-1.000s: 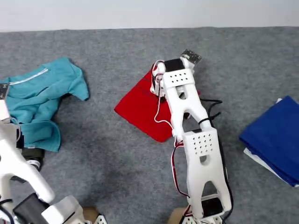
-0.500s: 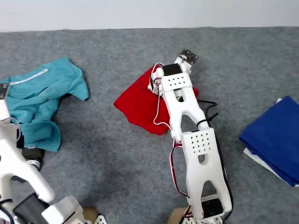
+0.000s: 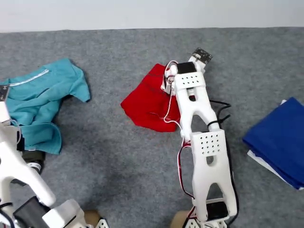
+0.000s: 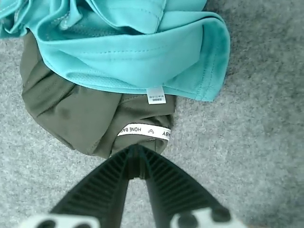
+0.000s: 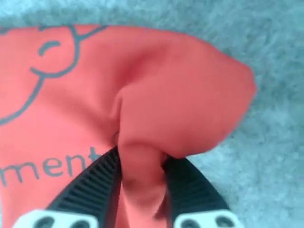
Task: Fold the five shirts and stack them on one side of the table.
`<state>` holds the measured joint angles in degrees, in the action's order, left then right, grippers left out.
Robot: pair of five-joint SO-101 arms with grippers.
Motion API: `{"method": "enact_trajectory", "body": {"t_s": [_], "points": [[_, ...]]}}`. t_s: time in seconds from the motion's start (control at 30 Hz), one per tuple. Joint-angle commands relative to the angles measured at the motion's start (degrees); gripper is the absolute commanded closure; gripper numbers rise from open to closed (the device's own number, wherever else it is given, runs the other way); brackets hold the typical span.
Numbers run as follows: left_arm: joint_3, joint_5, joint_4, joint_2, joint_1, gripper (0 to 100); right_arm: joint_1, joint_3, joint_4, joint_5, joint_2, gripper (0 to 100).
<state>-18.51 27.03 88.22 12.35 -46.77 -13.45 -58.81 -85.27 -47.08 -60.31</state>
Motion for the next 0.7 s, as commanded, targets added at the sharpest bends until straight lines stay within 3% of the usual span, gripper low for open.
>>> {"method": "enact_trajectory", "body": {"t_s": [0.0, 0.67], "points": [[0.22, 0.44, -0.53, 1.76, 0.35, 100, 2.42, -1.41, -4.18, 2.29, 10.51, 98.9], [0.22, 0.35, -0.35, 1.76, 0.44, 100, 25.63, -1.32, -13.58, 17.23, 27.56, 98.9]]}}
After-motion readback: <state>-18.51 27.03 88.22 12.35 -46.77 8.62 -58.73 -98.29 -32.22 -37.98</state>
